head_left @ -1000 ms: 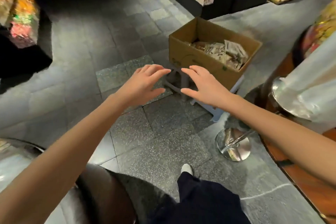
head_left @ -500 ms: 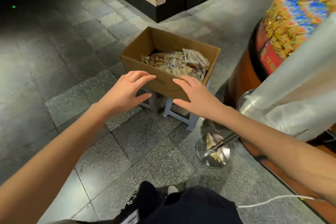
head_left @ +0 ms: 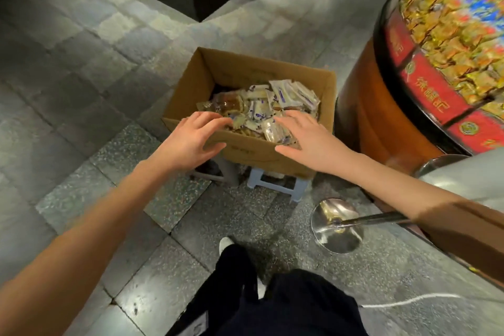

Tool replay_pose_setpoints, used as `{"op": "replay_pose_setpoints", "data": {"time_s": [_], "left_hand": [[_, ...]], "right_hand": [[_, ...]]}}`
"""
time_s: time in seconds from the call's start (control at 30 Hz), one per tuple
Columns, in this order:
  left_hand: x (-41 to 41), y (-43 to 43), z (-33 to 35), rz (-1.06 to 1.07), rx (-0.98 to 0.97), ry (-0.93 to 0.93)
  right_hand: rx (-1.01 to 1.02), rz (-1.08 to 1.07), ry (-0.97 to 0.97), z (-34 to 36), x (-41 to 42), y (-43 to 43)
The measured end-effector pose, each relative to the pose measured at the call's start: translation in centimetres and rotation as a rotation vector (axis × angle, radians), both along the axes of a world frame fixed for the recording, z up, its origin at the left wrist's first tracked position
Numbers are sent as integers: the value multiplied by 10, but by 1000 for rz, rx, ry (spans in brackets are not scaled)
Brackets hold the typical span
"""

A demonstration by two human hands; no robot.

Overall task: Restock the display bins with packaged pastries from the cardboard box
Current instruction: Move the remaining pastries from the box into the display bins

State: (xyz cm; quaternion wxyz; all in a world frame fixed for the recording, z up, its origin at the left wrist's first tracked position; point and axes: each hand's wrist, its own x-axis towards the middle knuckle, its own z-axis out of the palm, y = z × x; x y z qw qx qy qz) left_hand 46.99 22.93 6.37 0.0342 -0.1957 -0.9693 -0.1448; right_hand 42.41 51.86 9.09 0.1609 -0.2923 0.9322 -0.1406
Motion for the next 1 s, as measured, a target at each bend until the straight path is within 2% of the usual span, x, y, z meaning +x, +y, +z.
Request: {"op": "replay_pose_setpoints", "data": {"time_s": [0.47,0.8,1.0], "left_hand": [[-167,-106,-42,-36,24,-213],[-265,-136,-83,-111,-61,-319],[-290,-137,-127,-193,-100,-442]], "right_hand": [[120,-40,-79,-24,-140,-97],[195,25,-210,-77,-227,-128],[229,94,-249,-116,-253,-143]]}}
